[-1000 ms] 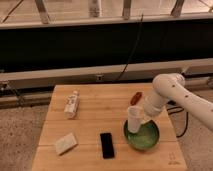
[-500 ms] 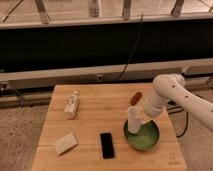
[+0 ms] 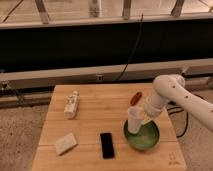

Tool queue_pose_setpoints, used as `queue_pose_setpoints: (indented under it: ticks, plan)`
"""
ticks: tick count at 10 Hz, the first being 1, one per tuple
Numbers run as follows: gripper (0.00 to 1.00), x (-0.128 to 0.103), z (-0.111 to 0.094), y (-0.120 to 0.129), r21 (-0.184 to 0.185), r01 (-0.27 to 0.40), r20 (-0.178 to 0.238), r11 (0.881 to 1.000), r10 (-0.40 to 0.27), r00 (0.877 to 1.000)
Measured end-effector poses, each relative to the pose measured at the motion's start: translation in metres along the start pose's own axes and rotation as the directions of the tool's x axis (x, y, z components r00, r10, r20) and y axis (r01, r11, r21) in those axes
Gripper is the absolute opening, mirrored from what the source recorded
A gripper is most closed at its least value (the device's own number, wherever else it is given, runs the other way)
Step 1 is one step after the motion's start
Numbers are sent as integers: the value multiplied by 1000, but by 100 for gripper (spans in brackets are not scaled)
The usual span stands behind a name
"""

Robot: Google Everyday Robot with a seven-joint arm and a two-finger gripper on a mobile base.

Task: Place the ceramic cup in the ceramic bowl

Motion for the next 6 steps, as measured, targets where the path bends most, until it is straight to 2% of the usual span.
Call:
queue_pose_setpoints:
  ticks: [5,6]
  plan:
    - [12,1,2,1,1,4,2,1000,-4,1000]
    - [18,2,2,2,1,3,2,1000,-3,1000]
